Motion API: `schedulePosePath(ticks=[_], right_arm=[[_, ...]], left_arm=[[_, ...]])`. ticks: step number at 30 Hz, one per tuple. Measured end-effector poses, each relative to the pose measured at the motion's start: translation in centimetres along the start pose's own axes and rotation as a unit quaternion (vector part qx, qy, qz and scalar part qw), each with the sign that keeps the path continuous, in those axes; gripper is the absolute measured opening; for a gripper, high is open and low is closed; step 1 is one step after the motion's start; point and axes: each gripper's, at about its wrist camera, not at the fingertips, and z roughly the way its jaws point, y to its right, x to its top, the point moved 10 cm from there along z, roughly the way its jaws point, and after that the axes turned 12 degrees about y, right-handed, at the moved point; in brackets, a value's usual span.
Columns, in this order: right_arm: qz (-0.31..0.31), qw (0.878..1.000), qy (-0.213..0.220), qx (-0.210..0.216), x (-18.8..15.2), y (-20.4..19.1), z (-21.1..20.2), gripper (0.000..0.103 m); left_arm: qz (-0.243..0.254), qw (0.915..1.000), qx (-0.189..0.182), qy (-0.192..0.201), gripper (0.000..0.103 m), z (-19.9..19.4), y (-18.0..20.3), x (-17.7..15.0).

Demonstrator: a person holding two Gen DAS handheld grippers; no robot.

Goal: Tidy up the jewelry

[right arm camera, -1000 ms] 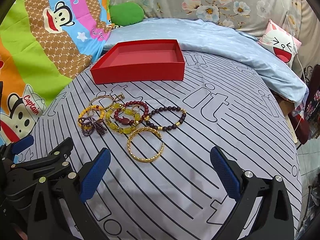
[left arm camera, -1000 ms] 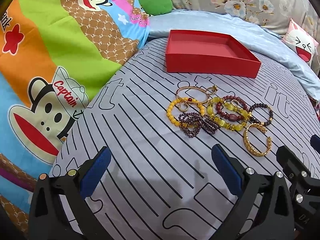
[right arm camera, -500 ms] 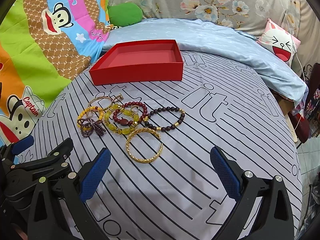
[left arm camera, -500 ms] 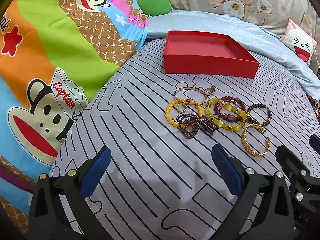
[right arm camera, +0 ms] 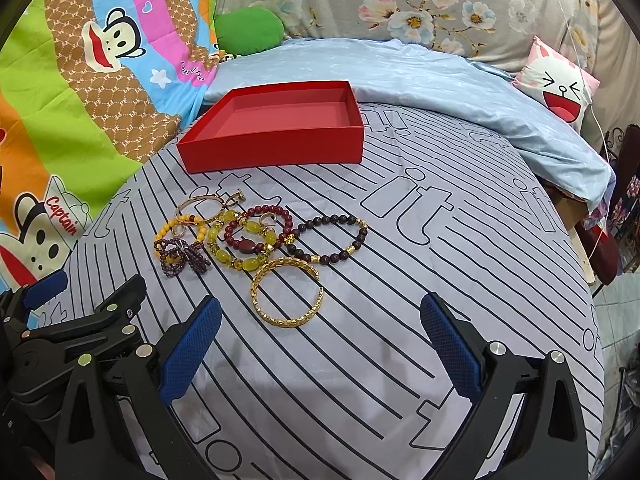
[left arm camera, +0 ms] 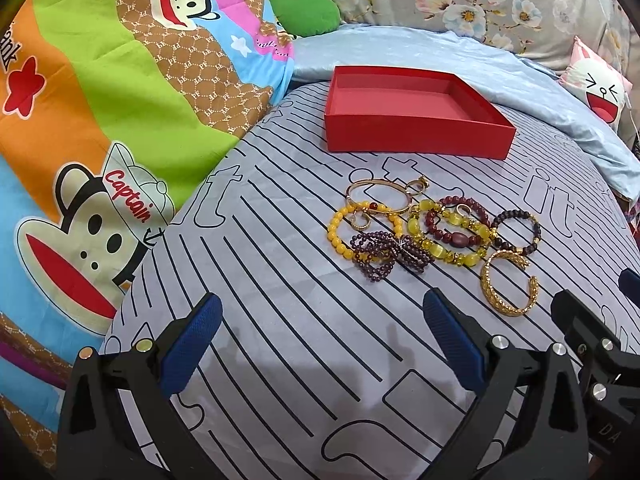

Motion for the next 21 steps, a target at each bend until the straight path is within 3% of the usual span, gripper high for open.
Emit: schedulePosePath(ticks=[21], right_arm=[[0.004,1.000,0.005,-0.004,0.33,0.33,-0.12,0.096]], left_arm=[[0.001,1.0000,-0.003,0.004,0.096,-0.10,0.35,0.29]])
